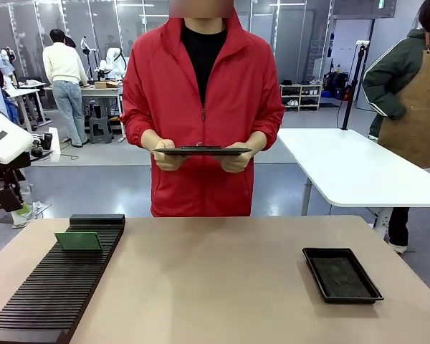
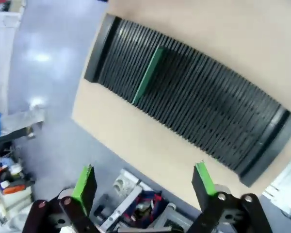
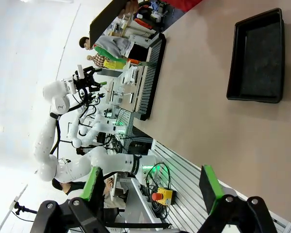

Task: Inspect the PCB.
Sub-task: Pick up the Blank PCB and present it to the human, then release the Blank PCB you were holding.

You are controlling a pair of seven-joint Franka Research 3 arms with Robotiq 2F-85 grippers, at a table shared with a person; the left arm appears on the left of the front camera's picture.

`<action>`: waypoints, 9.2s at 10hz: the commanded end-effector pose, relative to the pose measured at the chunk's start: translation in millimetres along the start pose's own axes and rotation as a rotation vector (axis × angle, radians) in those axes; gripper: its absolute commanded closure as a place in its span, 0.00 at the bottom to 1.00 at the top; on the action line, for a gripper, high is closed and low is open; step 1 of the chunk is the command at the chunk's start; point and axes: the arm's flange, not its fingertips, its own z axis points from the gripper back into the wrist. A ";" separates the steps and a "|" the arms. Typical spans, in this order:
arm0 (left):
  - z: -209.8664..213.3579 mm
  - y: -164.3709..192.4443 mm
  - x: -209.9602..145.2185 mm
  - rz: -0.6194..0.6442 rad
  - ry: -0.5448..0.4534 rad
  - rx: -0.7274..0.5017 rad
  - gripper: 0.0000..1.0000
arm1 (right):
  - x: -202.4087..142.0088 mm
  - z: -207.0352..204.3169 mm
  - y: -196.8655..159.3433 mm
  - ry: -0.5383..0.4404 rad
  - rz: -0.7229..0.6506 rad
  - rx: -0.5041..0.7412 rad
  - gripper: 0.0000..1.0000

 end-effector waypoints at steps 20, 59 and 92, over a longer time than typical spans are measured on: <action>-191.7 37.1 -0.7 -0.411 -0.093 -0.082 0.00 | -0.3 1.0 1.2 -0.002 0.002 0.007 0.00; -189.4 19.2 -37.2 0.408 -0.596 -0.820 0.97 | -0.3 1.0 1.2 -0.002 0.002 0.007 0.00; -204.1 80.6 35.5 1.030 -0.662 -1.599 0.97 | -0.3 1.0 1.2 -0.002 0.002 0.007 0.00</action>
